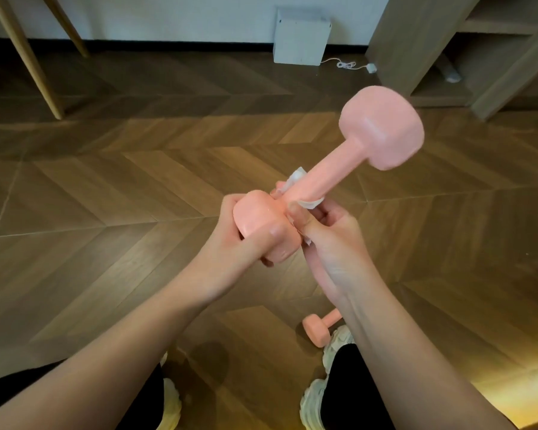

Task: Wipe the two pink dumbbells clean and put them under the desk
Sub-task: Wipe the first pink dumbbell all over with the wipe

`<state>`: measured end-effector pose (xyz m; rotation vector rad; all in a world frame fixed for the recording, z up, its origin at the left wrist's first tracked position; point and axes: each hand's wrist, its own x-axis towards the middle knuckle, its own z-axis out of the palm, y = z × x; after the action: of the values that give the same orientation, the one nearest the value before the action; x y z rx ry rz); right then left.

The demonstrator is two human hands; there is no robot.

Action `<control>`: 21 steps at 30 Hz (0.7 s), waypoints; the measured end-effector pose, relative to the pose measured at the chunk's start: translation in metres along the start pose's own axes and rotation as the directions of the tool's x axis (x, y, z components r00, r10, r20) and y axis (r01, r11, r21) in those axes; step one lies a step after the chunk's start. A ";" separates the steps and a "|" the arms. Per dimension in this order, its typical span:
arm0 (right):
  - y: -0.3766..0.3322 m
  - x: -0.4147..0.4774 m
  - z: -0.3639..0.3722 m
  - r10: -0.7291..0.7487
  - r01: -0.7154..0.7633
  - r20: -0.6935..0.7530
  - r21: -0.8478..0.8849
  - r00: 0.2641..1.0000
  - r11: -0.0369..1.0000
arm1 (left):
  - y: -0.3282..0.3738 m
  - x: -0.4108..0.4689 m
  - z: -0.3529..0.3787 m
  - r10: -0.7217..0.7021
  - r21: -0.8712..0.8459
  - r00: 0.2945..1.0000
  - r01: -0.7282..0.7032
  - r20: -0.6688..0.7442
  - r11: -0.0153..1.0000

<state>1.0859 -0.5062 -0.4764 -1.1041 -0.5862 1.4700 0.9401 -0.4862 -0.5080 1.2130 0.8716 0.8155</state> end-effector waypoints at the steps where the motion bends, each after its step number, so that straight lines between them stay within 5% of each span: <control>1: 0.001 0.001 -0.001 -0.006 0.006 -0.016 0.006 1.000 1.000 | -0.002 0.000 0.001 0.077 0.087 0.996 -0.073 -0.039 0.994; 4: 0.002 0.002 -0.003 -0.032 0.033 -0.028 0.032 0.999 0.999 | -0.005 0.002 -0.001 0.181 0.181 0.983 -0.182 0.024 0.966; 6: 0.001 0.003 -0.006 -0.061 0.062 -0.021 0.046 0.998 0.997 | 0.005 0.011 -0.002 0.011 0.161 0.999 -0.019 0.051 0.987; 9: -0.002 0.004 -0.010 -0.101 0.101 -0.010 -0.012 0.995 0.995 | 0.011 0.017 -0.008 -0.334 -0.231 0.929 0.363 0.158 0.903; 12: -0.002 0.003 -0.010 -0.088 0.087 -0.011 -0.060 0.996 0.994 | 0.013 0.006 -0.014 -0.371 -0.446 0.849 0.517 0.376 0.731; 17: 0.000 0.004 -0.005 -0.125 0.119 -0.034 -0.130 0.992 0.984 | 0.006 0.006 -0.005 -0.184 -0.512 0.963 0.262 0.199 0.818; 21: 0.002 0.004 0.001 -0.130 0.126 -0.081 -0.059 0.988 0.990 | 0.006 0.002 0.003 0.047 -0.078 0.992 -0.057 -0.121 0.995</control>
<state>1.0841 -0.5028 -0.4790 -1.1441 -0.6285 1.2969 0.9427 -0.4849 -0.5021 1.1285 0.8979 0.9645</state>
